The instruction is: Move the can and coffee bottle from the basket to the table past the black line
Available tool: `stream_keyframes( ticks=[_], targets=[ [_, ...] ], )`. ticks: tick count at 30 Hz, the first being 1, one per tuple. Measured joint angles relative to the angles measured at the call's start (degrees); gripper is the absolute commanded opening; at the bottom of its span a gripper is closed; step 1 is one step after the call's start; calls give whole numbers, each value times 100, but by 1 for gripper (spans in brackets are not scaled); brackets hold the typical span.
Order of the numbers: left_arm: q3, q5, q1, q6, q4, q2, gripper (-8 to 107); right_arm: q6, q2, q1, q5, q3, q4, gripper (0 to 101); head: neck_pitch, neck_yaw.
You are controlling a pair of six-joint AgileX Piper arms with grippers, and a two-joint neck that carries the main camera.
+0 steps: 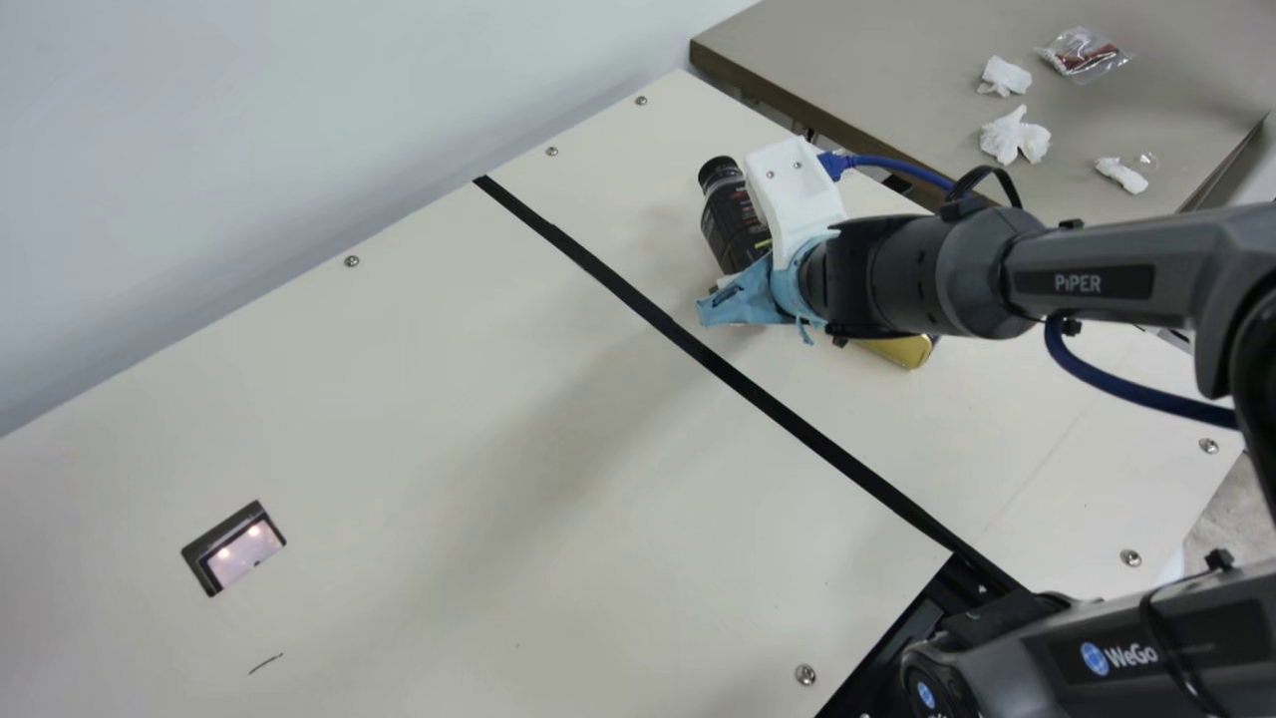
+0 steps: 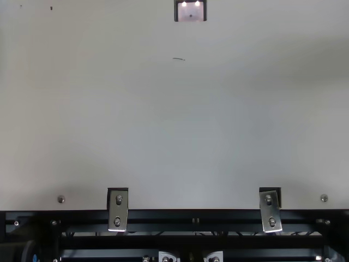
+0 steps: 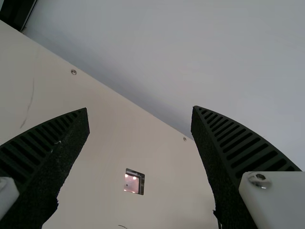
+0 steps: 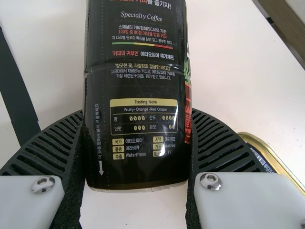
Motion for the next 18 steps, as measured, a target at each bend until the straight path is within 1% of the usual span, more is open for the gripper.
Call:
stream_keyframes(
  ticks=[1,2,3,4,5,10,18],
  targets=[
    [0,0,0,0,0,0,90,21,6,-16,22,0,-15,0,0,0],
    [0,0,0,0,0,0,90,27,6,-39,46,12,-15,22,0,0],
    [0,0,0,0,0,0,90,53,6,-42,59,17,-42,38,0,0],
    [0,0,0,0,0,0,90,74,6,-62,75,30,-63,87,0,0],
    [0,0,0,0,0,0,90,106,6,-74,93,41,-67,101,0,0],
    [0,0,0,0,0,0,90,256,-100,-97,139,58,-198,101,0,0],
    [0,0,0,0,0,0,90,339,-469,5,137,80,-319,101,0,0]
  ],
)
